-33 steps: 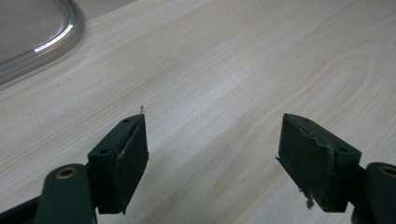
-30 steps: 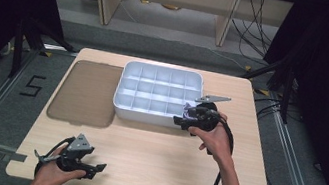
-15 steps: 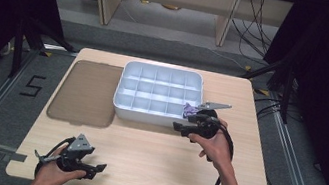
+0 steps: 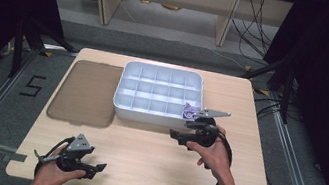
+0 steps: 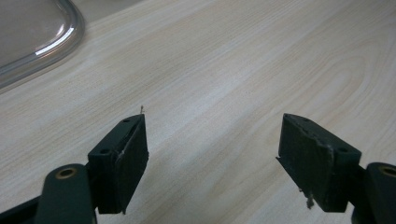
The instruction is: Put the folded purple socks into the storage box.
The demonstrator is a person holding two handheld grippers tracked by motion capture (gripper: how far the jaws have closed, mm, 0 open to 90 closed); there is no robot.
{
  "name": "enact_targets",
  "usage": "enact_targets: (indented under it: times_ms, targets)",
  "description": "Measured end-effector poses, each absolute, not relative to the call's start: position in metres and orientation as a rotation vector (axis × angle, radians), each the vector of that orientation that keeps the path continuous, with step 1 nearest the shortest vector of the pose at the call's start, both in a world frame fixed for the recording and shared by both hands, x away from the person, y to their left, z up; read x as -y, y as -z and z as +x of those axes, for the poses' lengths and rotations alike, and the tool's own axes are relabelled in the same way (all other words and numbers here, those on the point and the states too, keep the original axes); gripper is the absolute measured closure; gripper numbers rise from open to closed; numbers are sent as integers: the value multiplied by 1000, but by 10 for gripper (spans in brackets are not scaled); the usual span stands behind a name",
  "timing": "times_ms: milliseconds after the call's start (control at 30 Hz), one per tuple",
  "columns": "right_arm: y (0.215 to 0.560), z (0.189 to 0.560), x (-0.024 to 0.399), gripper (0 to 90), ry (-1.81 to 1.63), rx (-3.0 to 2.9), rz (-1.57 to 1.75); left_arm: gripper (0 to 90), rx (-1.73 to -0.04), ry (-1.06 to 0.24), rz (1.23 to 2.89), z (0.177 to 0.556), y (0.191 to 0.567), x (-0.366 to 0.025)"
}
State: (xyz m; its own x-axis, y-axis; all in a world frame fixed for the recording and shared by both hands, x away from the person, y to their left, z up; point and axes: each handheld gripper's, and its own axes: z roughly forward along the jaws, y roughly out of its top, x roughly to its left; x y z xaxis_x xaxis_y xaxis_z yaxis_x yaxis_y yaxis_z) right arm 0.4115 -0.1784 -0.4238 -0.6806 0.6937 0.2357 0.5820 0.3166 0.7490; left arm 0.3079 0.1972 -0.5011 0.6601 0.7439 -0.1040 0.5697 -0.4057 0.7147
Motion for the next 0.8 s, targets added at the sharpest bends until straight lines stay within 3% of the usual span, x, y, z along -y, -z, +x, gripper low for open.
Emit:
enact_targets:
  times_ms: [800]
  targets:
    - [442,384,172,198,-1307,-2478,1154,223,-979,-297,2146,307,500,-198]
